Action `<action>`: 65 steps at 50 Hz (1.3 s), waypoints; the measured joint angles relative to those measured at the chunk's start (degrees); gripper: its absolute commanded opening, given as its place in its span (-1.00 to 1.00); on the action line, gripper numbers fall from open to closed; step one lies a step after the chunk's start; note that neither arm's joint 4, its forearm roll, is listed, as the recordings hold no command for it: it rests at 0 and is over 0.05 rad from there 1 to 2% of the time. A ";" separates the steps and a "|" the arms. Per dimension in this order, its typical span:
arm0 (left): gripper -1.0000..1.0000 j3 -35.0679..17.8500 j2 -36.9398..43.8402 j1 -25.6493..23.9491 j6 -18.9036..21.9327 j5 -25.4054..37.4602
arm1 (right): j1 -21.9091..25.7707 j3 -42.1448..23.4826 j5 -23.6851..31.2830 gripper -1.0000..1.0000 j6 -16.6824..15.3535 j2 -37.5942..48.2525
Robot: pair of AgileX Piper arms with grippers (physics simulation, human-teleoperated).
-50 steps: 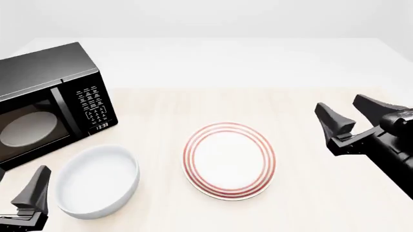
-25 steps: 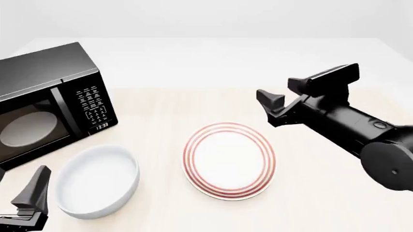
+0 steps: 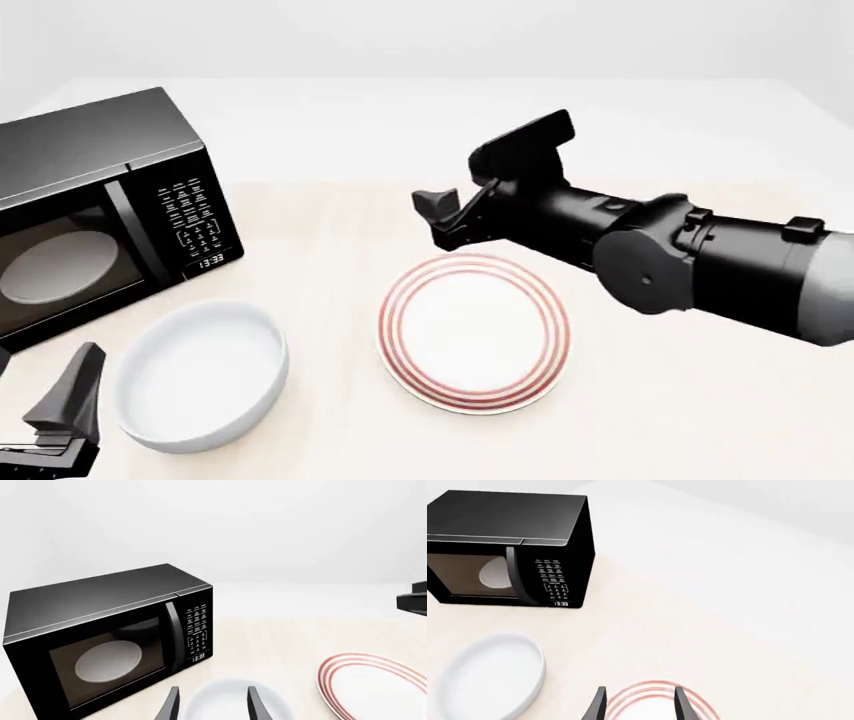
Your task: Put the white bowl to the right of the plate.
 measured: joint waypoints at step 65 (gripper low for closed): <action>1.00 0.00 0.00 0.00 0.00 0.00 | 15.04 -23.21 6.51 1.00 5.22 24.43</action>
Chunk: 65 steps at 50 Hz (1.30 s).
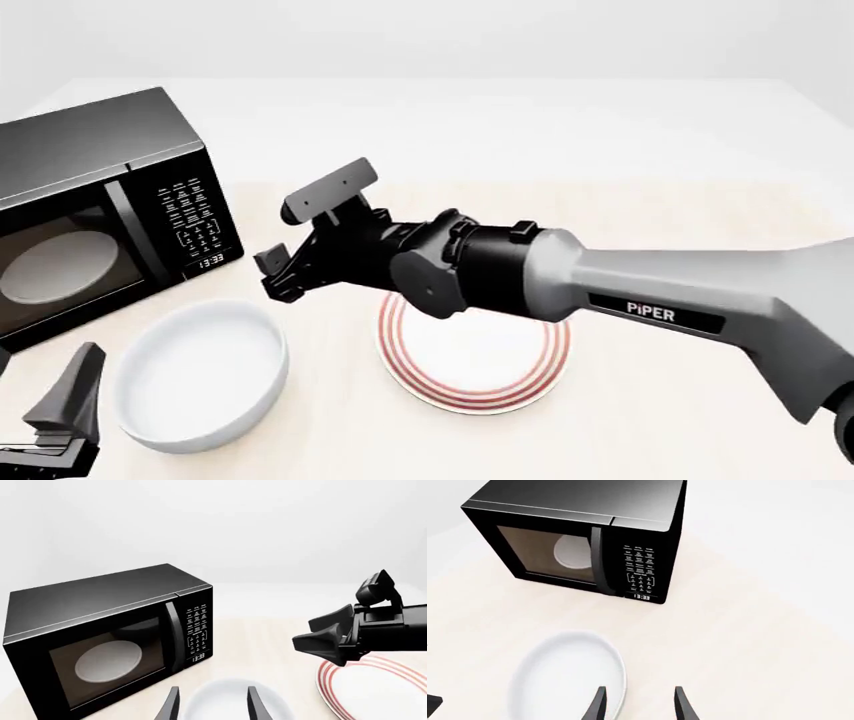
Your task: Put the white bowl to the right of the plate.
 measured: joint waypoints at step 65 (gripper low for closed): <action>1.00 0.00 0.00 0.00 0.00 0.00 | 2.40 -6.60 0.27 1.00 7.34 15.43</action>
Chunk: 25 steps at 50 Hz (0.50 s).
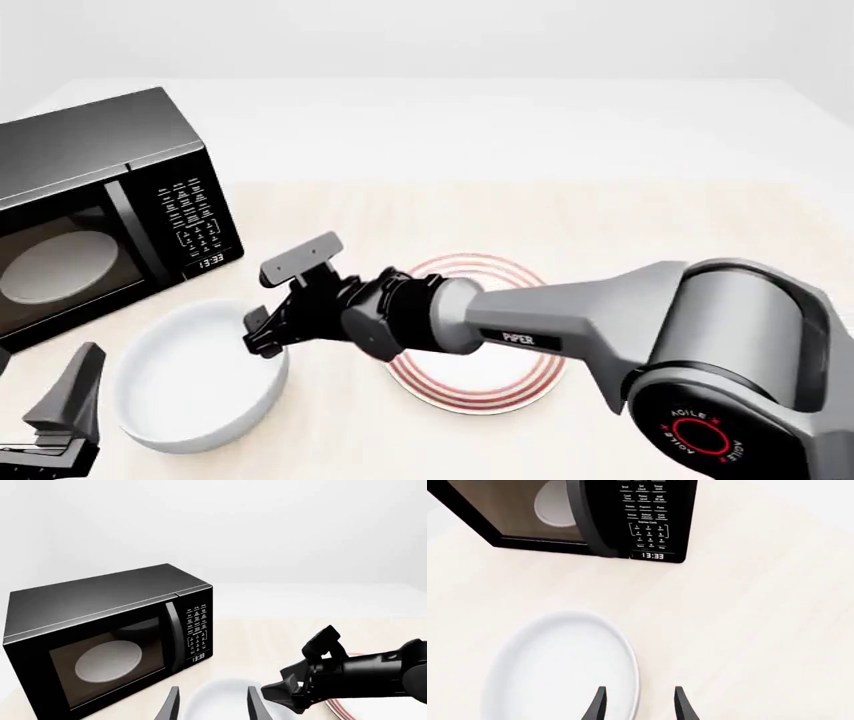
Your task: Put the white bowl to the right of the plate.
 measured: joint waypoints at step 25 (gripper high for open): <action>1.00 0.00 0.00 0.00 0.00 0.00 | 0.06 -0.39 -1.41 1.00 2.11 2.70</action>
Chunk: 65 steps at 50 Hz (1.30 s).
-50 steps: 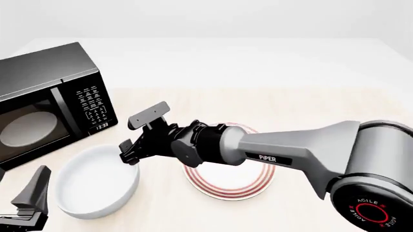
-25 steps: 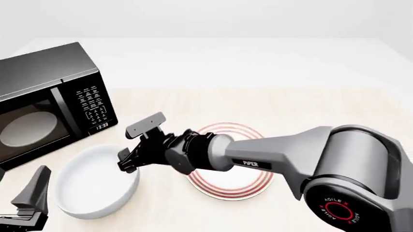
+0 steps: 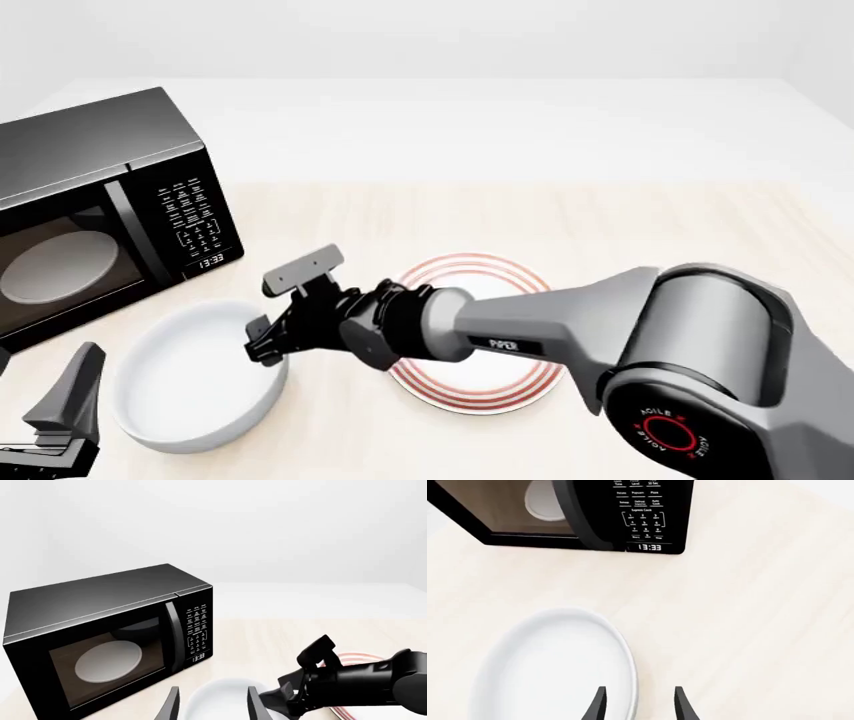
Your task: Put the white bowl to the right of the plate.
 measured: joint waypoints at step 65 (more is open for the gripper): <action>1.00 0.00 0.00 0.00 0.00 0.00 | -1.51 6.49 1.18 -1.00 -5.00 -10.99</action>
